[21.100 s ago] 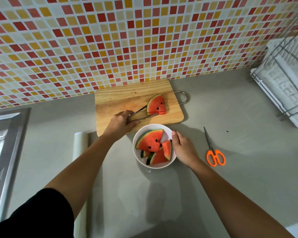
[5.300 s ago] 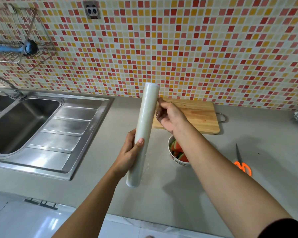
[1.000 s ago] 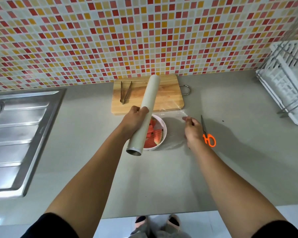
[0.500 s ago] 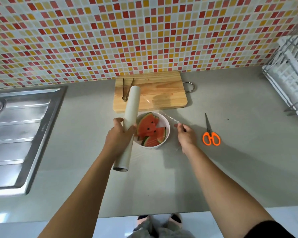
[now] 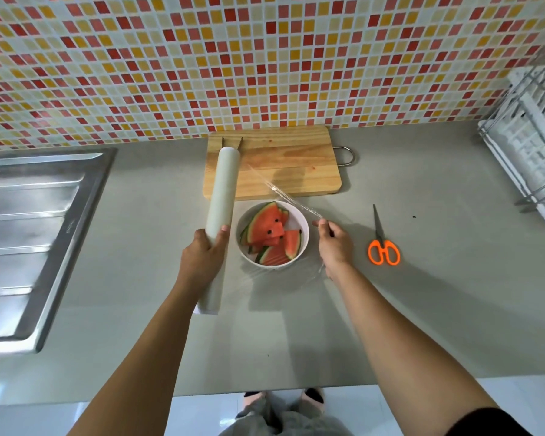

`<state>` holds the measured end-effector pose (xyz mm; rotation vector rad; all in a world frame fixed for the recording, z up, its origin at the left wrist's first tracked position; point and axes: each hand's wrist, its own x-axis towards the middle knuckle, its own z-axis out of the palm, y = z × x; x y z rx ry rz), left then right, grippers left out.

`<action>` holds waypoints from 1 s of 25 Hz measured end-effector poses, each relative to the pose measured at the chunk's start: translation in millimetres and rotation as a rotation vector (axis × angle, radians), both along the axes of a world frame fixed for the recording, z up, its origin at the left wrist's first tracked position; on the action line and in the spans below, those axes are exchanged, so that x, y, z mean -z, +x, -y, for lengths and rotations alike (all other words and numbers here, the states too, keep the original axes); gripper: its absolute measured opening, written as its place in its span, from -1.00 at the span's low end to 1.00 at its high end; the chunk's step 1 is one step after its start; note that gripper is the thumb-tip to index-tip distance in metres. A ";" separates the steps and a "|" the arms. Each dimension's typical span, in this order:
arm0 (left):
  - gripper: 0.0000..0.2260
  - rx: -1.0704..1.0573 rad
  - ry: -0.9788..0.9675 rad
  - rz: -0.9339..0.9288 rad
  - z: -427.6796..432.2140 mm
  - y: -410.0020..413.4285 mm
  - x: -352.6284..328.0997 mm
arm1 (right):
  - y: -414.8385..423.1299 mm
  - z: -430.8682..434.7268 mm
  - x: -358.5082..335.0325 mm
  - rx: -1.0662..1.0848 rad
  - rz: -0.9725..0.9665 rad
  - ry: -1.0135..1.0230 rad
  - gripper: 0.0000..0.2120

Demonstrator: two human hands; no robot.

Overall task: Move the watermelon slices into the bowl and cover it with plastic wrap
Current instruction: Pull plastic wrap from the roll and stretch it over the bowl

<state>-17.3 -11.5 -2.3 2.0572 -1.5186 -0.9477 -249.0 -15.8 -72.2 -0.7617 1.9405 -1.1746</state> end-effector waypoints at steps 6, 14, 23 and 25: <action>-0.57 -0.030 -0.017 -0.043 3.7 3.2 1.6 | -1.2 5.7 -1.4 -0.014 -0.014 -0.008 -0.71; -0.55 -0.089 0.210 -0.277 15.4 23.9 13.2 | 1.2 8.9 4.1 -0.031 -0.043 0.040 -0.68; -0.62 -0.130 0.101 -0.200 3.0 23.7 29.5 | 0.3 9.9 10.3 -0.022 -0.079 0.034 -0.67; -0.67 -0.132 0.114 -0.193 2.4 24.8 32.0 | 0.8 10.3 10.2 -0.029 -0.074 0.045 -0.67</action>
